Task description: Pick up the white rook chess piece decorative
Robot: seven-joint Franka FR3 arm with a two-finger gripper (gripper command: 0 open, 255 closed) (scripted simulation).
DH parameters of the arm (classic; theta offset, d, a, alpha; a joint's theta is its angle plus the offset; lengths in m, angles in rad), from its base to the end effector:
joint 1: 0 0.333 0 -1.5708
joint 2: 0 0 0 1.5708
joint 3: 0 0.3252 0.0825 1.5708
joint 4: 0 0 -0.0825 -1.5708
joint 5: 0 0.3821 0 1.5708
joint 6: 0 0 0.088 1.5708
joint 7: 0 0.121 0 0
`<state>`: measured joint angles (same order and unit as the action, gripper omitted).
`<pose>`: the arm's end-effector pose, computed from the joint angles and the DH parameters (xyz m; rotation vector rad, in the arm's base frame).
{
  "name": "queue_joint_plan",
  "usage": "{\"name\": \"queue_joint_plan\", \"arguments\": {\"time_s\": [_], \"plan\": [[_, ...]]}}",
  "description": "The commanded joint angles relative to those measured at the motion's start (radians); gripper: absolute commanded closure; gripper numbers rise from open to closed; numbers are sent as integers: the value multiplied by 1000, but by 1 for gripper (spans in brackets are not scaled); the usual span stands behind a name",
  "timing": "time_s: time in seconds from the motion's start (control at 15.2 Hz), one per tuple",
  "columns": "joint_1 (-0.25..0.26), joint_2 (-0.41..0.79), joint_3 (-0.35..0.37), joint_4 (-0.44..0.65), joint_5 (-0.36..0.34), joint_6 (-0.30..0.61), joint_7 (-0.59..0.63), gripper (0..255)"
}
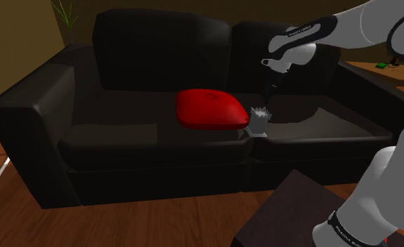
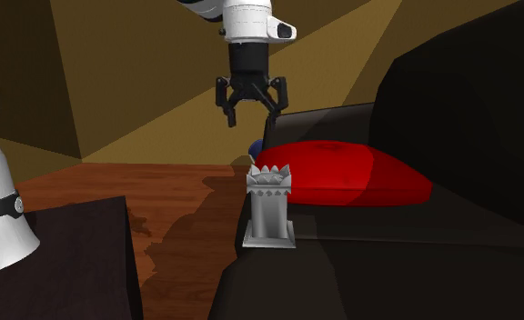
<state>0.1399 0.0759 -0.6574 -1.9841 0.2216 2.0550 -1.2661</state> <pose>0.5049 -0.2644 0.4325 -2.8926 -0.9715 -0.1913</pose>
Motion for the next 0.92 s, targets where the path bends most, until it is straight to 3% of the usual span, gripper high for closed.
{"name": "queue_joint_plan", "arguments": {"time_s": [0.0, 0.33, 0.86], "plan": [[-26, 110, -1, 80, 96, -12, -102, 0], [-130, 332, 55, 284, 254, -67, -262, 0], [-140, 376, 76, 241, 291, 8, -298, 0]]}}
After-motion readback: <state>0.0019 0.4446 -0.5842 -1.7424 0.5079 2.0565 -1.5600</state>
